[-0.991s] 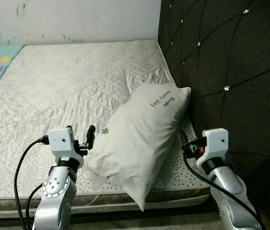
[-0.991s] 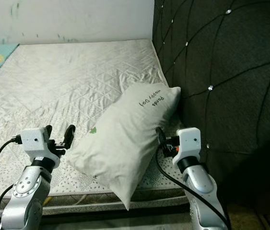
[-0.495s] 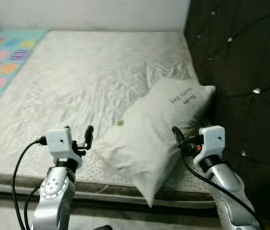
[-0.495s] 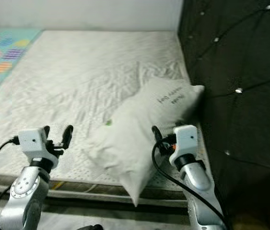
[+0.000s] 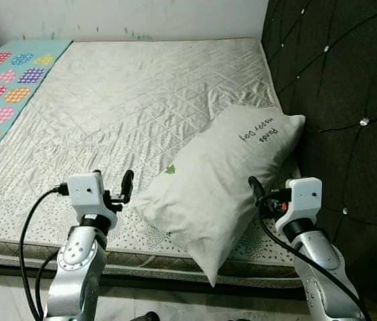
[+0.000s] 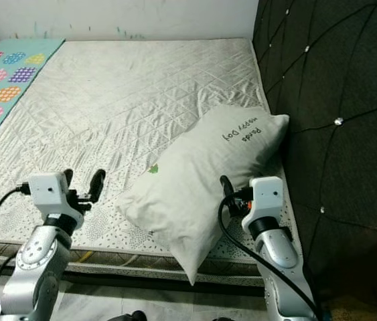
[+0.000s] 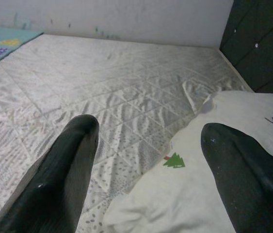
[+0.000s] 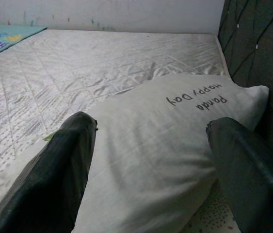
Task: Clean up the room
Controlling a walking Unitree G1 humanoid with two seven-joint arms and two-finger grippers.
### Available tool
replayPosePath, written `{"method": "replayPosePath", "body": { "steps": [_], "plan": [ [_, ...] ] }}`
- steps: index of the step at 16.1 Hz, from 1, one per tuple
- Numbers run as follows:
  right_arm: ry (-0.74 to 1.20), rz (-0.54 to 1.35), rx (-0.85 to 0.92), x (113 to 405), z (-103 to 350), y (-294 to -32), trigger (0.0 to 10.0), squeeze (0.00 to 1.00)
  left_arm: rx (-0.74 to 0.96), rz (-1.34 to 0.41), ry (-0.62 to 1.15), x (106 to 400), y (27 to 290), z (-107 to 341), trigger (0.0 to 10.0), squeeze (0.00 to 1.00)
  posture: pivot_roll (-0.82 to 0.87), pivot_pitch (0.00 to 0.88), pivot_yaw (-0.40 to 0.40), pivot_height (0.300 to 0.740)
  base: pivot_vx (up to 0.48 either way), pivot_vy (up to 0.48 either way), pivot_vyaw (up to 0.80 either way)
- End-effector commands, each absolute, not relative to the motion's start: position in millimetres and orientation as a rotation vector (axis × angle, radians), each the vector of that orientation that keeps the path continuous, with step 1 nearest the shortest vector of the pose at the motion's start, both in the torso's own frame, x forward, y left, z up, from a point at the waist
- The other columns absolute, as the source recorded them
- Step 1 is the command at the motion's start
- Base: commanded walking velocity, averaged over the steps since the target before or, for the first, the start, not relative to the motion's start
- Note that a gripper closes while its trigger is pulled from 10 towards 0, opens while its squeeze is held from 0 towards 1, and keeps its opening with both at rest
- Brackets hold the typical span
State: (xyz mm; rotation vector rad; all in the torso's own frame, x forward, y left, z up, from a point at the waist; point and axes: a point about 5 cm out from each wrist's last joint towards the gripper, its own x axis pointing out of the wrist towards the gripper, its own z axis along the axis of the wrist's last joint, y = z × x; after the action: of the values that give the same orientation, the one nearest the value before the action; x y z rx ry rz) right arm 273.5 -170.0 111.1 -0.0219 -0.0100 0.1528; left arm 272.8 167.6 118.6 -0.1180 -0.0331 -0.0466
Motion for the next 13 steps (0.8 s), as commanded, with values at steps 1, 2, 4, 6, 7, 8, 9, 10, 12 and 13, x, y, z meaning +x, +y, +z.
{"method": "replayPosePath", "body": {
  "steps": [1,2,4,6,7,8,9,10,12,13],
  "plan": [
    [-0.029,0.158,-0.007,273.3,115.3,-167.1,10.0,0.00,-0.110,-0.033,-0.014,272.1,173.3,116.0,10.0,0.00,-0.15,0.131,0.078,0.740,0.000,0.000,0.00],
    [-0.032,0.154,-0.005,272.4,116.4,-168.3,10.0,0.00,-0.111,-0.031,-0.011,271.6,173.2,115.0,10.0,0.00,-0.16,0.133,0.079,0.740,0.000,0.000,0.00],
    [-0.029,0.146,-0.003,270.4,115.7,-171.4,10.0,0.00,-0.115,-0.033,-0.005,271.3,171.5,113.5,10.0,0.00,-0.16,0.138,0.083,0.740,0.000,0.000,0.00],
    [-0.019,0.135,0.001,267.9,113.4,-172.8,10.0,0.00,-0.117,-0.043,0.000,271.8,169.6,113.0,10.0,0.00,-0.16,0.142,0.085,0.727,0.000,0.000,0.00],
    [-0.020,0.136,0.004,267.4,113.8,-171.7,10.0,0.00,-0.118,-0.042,0.001,272.8,170.2,113.1,10.0,0.00,-0.17,0.147,0.083,0.712,0.000,0.000,0.00],
    [-0.019,0.141,0.001,267.1,113.6,-170.6,10.0,0.00,-0.125,-0.035,0.003,273.6,170.9,112.8,10.0,0.00,-0.17,0.149,0.078,0.702,0.000,0.000,0.00],
    [-0.019,0.143,0.001,267.0,113.4,-170.2,10.0,0.00,-0.127,-0.033,0.004,273.8,171.1,112.8,10.0,0.00,-0.17,0.149,0.078,0.697,0.000,0.000,0.00],
    [-0.016,0.151,0.002,267.8,112.7,-169.0,10.0,0.00,-0.130,-0.027,0.003,274.0,171.4,112.9,10.0,0.00,-0.17,0.149,0.078,0.682,0.000,0.000,0.00],
    [-0.015,0.158,0.002,269.0,112.5,-167.6,10.0,0.00,-0.130,-0.025,0.002,273.6,171.6,113.2,10.0,0.00,-0.16,0.148,0.074,0.662,0.000,0.000,0.00],
    [-0.015,0.161,0.002,269.4,112.4,-166.6,10.0,0.00,-0.130,-0.025,0.006,272.5,171.4,112.4,10.0,0.00,-0.16,0.148,0.076,0.642,0.000,0.000,0.00]
  ]
}}
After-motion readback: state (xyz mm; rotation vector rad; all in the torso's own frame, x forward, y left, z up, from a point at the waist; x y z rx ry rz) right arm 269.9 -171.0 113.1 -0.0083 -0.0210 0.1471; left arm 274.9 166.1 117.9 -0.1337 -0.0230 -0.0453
